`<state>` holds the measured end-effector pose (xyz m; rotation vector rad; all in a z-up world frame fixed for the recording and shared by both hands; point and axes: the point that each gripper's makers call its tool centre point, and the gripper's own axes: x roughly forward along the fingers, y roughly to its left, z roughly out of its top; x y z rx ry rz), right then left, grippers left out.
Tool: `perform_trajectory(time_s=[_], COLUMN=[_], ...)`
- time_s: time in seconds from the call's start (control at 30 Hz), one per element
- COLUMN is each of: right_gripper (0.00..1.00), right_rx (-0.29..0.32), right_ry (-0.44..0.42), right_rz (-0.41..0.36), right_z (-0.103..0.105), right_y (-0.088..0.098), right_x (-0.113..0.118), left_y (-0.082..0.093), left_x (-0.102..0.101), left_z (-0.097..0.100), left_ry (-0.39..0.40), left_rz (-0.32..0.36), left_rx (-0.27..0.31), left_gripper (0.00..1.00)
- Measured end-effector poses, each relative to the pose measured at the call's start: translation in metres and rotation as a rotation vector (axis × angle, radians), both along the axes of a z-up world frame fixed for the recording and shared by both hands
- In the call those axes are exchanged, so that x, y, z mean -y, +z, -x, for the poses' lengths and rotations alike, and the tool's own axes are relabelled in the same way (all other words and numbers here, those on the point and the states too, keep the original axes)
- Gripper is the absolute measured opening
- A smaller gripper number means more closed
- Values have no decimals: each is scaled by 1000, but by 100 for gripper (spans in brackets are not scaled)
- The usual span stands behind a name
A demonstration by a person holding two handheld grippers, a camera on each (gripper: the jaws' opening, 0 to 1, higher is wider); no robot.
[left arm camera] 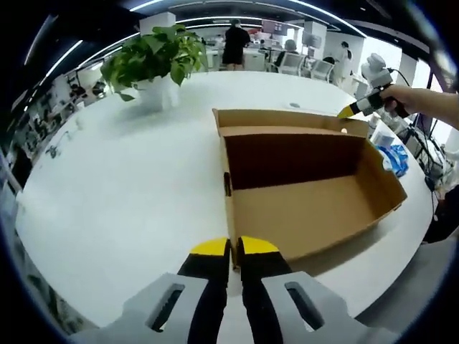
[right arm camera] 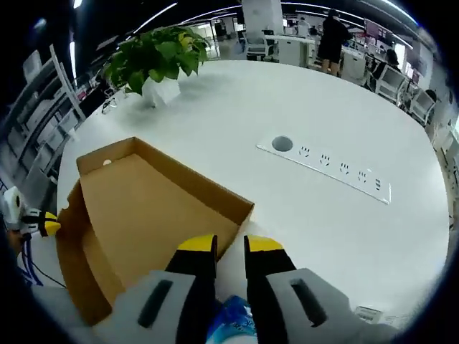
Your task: Operate the shoe box by opening the lid, removing the specified soft item, and placing it in the target area until the item is outside and the box remains undamaged.
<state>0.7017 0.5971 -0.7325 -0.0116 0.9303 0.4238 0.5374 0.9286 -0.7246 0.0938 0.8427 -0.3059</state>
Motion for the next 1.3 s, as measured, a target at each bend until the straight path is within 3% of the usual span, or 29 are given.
perform_trajectory(time_s=[0.27, 0.5, 1.3], right_gripper=[7, 4, 0], right_rx=[-7, 37, 197], right_ry=[-24, -28, -37], right_rz=[32, 32, -17], right_z=[-2, -10, -8], right_y=[-5, 10, 63], right_x=[-5, 0, -1], left_y=[-1, 0, 4], left_x=[0, 1, 5], left_z=[0, 2, 6], left_ry=[22, 23, 22], left_rz=[19, 7, 13], left_rx=[-7, -10, -13], left_gripper=[1, 1, 1])
